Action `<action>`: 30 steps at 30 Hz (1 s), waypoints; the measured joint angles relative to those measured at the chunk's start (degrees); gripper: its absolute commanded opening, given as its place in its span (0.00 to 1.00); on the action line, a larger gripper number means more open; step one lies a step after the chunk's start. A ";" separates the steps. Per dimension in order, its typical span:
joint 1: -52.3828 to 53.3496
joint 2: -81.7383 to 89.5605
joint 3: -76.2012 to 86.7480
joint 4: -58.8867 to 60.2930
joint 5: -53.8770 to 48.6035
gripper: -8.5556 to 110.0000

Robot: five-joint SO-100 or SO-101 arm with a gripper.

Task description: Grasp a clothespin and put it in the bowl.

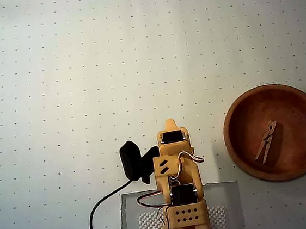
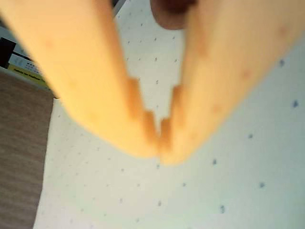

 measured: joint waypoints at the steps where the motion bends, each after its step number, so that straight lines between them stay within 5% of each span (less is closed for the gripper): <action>1: 0.00 0.53 0.00 1.05 0.00 0.04; 14: 0.00 6.24 -0.35 13.27 0.00 0.04; 30: 0.00 6.42 -0.35 13.71 0.00 0.05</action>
